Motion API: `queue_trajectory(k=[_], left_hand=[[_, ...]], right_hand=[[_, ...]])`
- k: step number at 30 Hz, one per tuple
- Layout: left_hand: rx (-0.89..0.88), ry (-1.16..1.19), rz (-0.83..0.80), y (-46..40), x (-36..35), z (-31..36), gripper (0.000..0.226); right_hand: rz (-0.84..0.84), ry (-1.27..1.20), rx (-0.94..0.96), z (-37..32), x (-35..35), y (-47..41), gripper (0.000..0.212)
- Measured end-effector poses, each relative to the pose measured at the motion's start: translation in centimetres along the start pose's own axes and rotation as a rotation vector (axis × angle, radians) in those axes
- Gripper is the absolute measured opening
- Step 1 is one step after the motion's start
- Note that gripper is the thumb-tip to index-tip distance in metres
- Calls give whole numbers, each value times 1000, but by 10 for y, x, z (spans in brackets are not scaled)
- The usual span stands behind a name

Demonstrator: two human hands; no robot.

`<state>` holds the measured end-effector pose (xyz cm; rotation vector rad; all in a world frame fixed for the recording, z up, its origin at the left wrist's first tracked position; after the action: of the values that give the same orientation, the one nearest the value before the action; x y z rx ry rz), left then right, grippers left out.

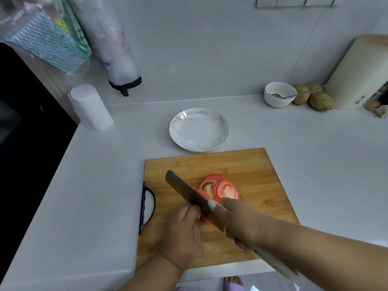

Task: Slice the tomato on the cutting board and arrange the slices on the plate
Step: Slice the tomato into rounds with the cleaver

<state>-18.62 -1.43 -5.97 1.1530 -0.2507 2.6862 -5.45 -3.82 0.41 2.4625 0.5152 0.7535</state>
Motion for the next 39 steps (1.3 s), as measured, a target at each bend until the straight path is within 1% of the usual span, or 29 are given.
queue_trajectory(k=[7,14,17,20,22,25,27,29,30,32,34,36,37,39], left_hand=[[-30,6,16,1,4,5,27],[-16,-34,57,-1,6,2,26],[-112,-34,35,1,6,10,21],[-195,-60,19,4,3,16,22],[-162,-75,36,4,2,13,23],[-56,-124,75,-1,4,6,23],[-60,-150,78,-1,5,7,26],[-74,-126,89,1,8,10,27],[-60,-98,117,1,14,11,27],[0,-13,234,3,32,13,24],[25,66,371,5,52,21,22],[-22,73,463,4,70,37,23],[-73,58,475,3,75,45,23],[-194,-10,408,-1,77,62,24]], right_hand=[[33,30,55,-3,-10,-19,51],[36,6,7,17,-10,-6,53],[61,-13,44,11,-9,-11,53],[75,-89,63,7,-8,-16,54],[76,-142,57,6,-4,-12,54],[100,-143,87,-2,10,3,53],[148,-128,128,-8,24,15,50],[203,-66,154,-10,38,25,43],[232,2,159,-11,44,28,38],[289,184,165,-10,53,34,29],[348,378,181,-9,58,37,25],[390,520,215,-7,59,39,26],[396,565,227,-6,58,39,27],[391,636,250,-4,56,39,31]])
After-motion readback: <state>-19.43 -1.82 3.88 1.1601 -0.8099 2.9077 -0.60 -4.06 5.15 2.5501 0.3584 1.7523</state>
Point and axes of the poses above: each hand's wrist, its own y-axis away from the middle knuckle, its own x-axis out of the back of the hand, z = x × y, the point moved 6 cm from there along -y, towards the middle knuckle, and after that the axes turned 11 degrees about x, right-handed, at the moved point
